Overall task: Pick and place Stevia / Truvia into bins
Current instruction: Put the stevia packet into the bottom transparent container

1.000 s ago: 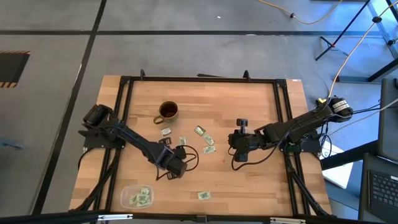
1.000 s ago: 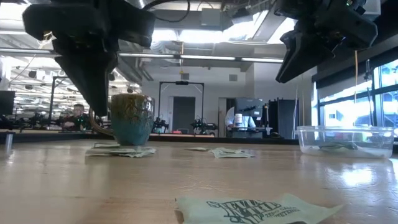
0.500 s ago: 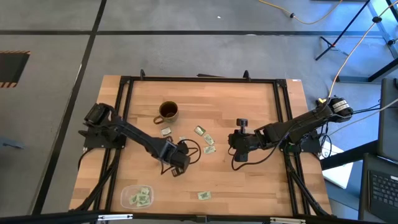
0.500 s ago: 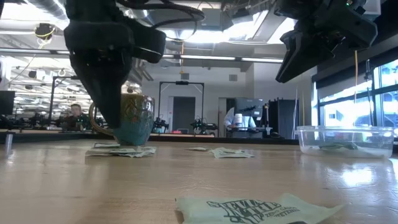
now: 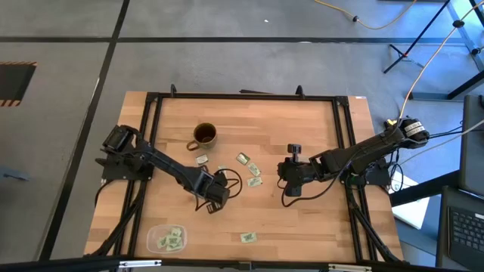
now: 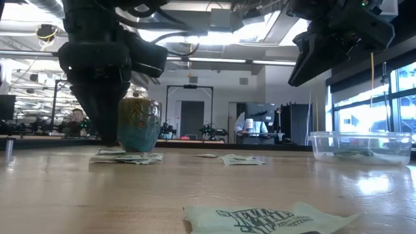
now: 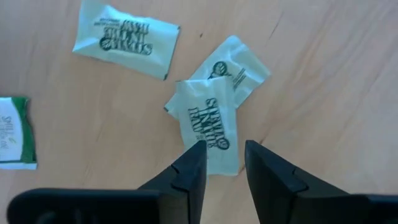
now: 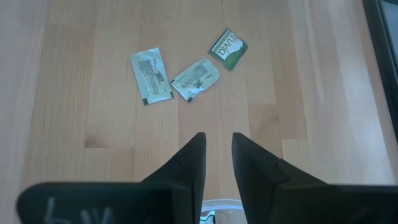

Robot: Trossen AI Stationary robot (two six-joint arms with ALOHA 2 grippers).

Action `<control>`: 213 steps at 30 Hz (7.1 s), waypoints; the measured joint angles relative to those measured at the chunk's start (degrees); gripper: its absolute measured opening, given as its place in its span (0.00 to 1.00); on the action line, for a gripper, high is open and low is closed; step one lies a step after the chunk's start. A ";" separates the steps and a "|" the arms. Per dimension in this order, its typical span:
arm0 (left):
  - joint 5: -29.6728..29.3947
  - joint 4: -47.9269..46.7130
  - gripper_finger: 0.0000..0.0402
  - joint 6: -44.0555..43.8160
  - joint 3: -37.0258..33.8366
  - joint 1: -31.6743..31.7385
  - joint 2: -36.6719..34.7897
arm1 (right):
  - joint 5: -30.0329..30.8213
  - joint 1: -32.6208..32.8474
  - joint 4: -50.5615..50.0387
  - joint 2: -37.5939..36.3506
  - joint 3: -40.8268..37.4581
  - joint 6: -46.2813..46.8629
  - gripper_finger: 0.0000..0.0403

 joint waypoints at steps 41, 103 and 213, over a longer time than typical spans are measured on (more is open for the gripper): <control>3.01 0.79 0.25 -0.20 0.21 1.49 4.17 | 0.00 0.01 0.02 0.00 0.02 0.00 0.20; 7.07 -9.38 0.01 -70.31 9.77 -37.58 -0.02 | 0.00 -0.01 1.92 -0.02 0.02 -0.24 0.20; 15.03 -5.56 0.04 -16.02 9.68 -16.16 -2.25 | -0.02 -0.01 0.64 -0.02 0.02 -0.01 0.20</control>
